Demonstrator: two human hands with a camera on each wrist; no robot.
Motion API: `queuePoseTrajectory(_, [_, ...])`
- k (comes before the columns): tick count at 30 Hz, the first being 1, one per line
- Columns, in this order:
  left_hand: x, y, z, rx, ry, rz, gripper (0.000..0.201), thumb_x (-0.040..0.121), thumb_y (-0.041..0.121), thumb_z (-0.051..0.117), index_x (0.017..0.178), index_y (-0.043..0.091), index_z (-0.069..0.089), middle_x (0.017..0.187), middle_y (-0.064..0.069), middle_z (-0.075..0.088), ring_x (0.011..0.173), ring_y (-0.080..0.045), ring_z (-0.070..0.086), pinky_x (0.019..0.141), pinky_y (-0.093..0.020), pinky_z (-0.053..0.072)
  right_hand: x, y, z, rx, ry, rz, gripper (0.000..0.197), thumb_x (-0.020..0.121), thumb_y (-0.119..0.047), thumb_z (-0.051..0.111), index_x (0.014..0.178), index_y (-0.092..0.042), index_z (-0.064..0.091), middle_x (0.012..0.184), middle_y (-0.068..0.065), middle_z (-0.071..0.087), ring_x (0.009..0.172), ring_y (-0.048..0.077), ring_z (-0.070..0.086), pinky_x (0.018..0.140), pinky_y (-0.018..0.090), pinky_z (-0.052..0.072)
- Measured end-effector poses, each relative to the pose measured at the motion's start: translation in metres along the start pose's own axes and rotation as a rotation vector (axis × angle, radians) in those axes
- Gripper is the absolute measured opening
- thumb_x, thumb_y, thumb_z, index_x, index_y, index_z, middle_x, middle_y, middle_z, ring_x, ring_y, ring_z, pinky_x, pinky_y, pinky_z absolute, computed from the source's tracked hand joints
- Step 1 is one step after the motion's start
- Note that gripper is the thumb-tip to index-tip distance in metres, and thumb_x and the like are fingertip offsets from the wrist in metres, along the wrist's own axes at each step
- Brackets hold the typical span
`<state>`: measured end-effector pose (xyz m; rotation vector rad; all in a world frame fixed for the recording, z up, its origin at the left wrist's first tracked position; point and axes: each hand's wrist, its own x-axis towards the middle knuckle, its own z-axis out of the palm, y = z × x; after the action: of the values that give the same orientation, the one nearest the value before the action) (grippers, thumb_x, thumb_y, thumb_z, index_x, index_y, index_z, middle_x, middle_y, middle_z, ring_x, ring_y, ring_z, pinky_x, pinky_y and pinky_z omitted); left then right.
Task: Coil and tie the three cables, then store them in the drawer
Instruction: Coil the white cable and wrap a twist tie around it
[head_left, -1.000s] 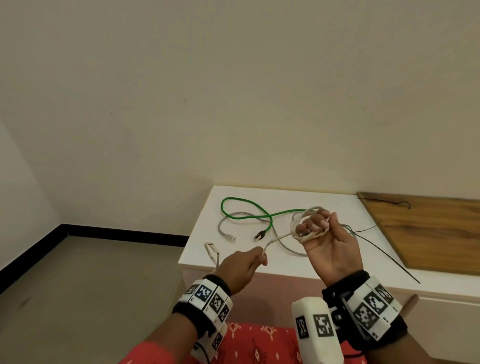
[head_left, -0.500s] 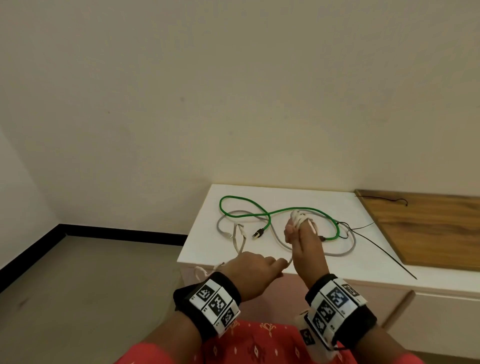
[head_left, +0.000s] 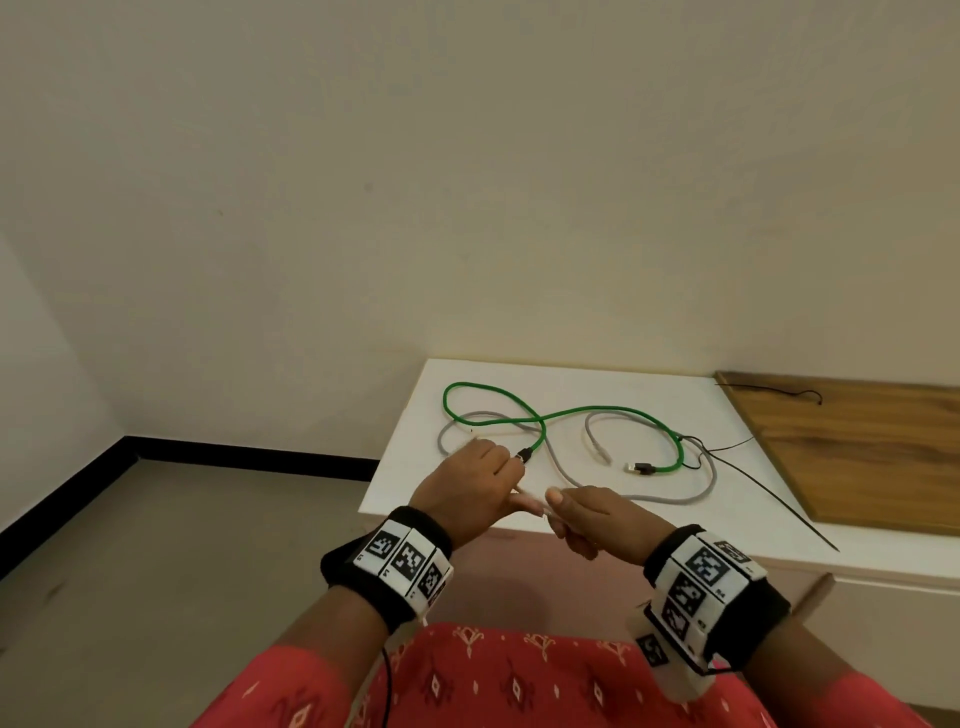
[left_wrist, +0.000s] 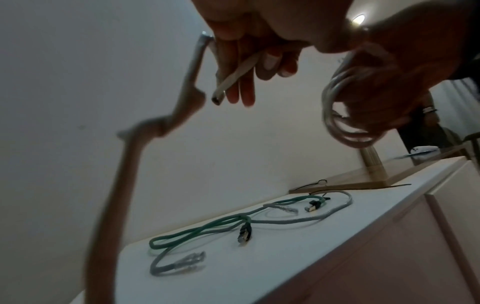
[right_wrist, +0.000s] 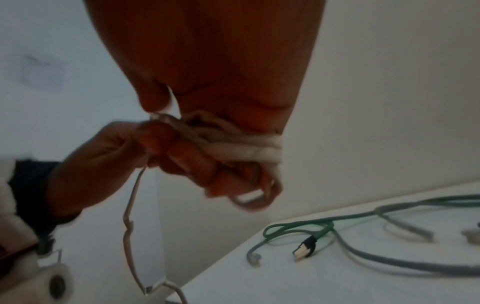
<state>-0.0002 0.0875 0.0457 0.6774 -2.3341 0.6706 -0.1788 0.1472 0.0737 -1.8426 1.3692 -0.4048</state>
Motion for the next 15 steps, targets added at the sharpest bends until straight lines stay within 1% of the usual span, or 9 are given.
queuePoseTrajectory(3, [0.002, 0.0, -0.003, -0.062, 0.0, -0.087, 0.047, 0.084, 0.051, 0.036, 0.064, 0.013, 0.054, 0.057, 0.002, 0.056, 0.054, -0.012, 0.051, 0.064, -0.025, 0.03, -0.004, -0.003, 0.001, 0.278, -0.053, -0.02, 0.043, 0.08, -0.051, 0.037, 0.053, -0.017, 0.045, 0.039, -0.01, 0.041, 0.037, 0.006, 0.036, 0.046, 0.018, 0.035])
queuePoseTrajectory(6, [0.006, -0.001, -0.006, -0.202, -0.033, -0.168, 0.031, 0.084, 0.038, 0.041, 0.069, 0.014, 0.052, 0.061, 0.002, 0.058, 0.062, -0.008, 0.045, 0.062, -0.021, 0.033, -0.007, -0.006, -0.001, 0.595, -0.047, -0.065, 0.045, 0.082, -0.044, 0.041, 0.045, -0.017, 0.039, 0.032, -0.009, 0.029, 0.031, 0.009, 0.024, 0.041, 0.021, 0.027])
queuePoseTrajectory(8, [0.004, -0.004, -0.006, -0.214, -0.099, -0.208, 0.024, 0.083, 0.03, 0.042, 0.07, 0.014, 0.054, 0.065, 0.003, 0.062, 0.064, -0.013, 0.058, 0.057, -0.013, 0.039, -0.009, -0.005, -0.005, 0.78, -0.038, -0.052, 0.045, 0.08, -0.043, 0.043, 0.043, -0.017, 0.037, 0.032, -0.008, 0.025, 0.03, 0.009, 0.019, 0.041, 0.022, 0.021])
queuePoseTrajectory(10, [0.003, -0.008, -0.008, -0.176, -0.234, -0.244, 0.023, 0.086, 0.027, 0.041, 0.075, 0.015, 0.057, 0.074, 0.002, 0.068, 0.087, -0.02, 0.067, 0.075, -0.027, 0.052, -0.012, -0.003, -0.009, 0.927, -0.053, -0.046, 0.045, 0.075, -0.046, 0.052, 0.042, -0.017, 0.039, 0.029, -0.009, 0.026, 0.028, 0.008, 0.021, 0.04, 0.021, 0.021])
queuePoseTrajectory(11, [0.003, -0.01, -0.011, -0.143, -0.311, -0.283, 0.023, 0.089, 0.028, 0.041, 0.08, 0.015, 0.058, 0.081, 0.002, 0.07, 0.1, -0.02, 0.065, 0.092, -0.036, 0.047, -0.013, -0.002, -0.01, 1.004, -0.079, -0.056, 0.045, 0.069, -0.048, 0.059, 0.042, -0.018, 0.04, 0.028, -0.01, 0.027, 0.027, 0.007, 0.022, 0.04, 0.02, 0.023])
queuePoseTrajectory(12, [0.001, -0.012, -0.013, -0.14, -0.386, -0.333, 0.024, 0.093, 0.03, 0.04, 0.087, 0.015, 0.058, 0.087, 0.001, 0.069, 0.104, -0.019, 0.061, 0.104, -0.042, 0.034, -0.014, -0.001, -0.012, 1.078, -0.111, -0.067, 0.045, 0.063, -0.048, 0.067, 0.042, -0.018, 0.042, 0.027, -0.01, 0.028, 0.026, 0.007, 0.025, 0.038, 0.019, 0.026])
queuePoseTrajectory(13, [-0.002, -0.013, -0.013, -0.172, -0.43, -0.383, 0.026, 0.095, 0.033, 0.038, 0.092, 0.015, 0.056, 0.089, 0.001, 0.067, 0.098, -0.02, 0.06, 0.108, -0.042, 0.025, -0.015, 0.001, -0.013, 1.149, -0.142, -0.089, 0.043, 0.059, -0.046, 0.071, 0.042, -0.018, 0.043, 0.027, -0.011, 0.027, 0.026, 0.006, 0.026, 0.037, 0.019, 0.029])
queuePoseTrajectory(14, [-0.004, -0.012, -0.012, -0.238, -0.44, -0.427, 0.028, 0.096, 0.036, 0.037, 0.092, 0.014, 0.054, 0.085, 0.002, 0.064, 0.087, -0.021, 0.058, 0.104, -0.037, 0.028, -0.015, 0.003, -0.014, 1.23, -0.176, -0.117, 0.041, 0.06, -0.043, 0.072, 0.043, -0.017, 0.046, 0.028, -0.01, 0.025, 0.026, 0.007, 0.027, 0.038, 0.02, 0.032])
queuePoseTrajectory(15, [-0.007, -0.011, -0.011, -0.326, -0.431, -0.464, 0.03, 0.095, 0.04, 0.036, 0.087, 0.015, 0.05, 0.076, 0.004, 0.058, 0.076, -0.022, 0.053, 0.091, -0.032, 0.036, -0.014, 0.006, -0.015, 1.328, -0.219, -0.161, 0.037, 0.067, -0.041, 0.068, 0.046, -0.016, 0.049, 0.031, -0.008, 0.024, 0.029, 0.009, 0.028, 0.04, 0.022, 0.036])
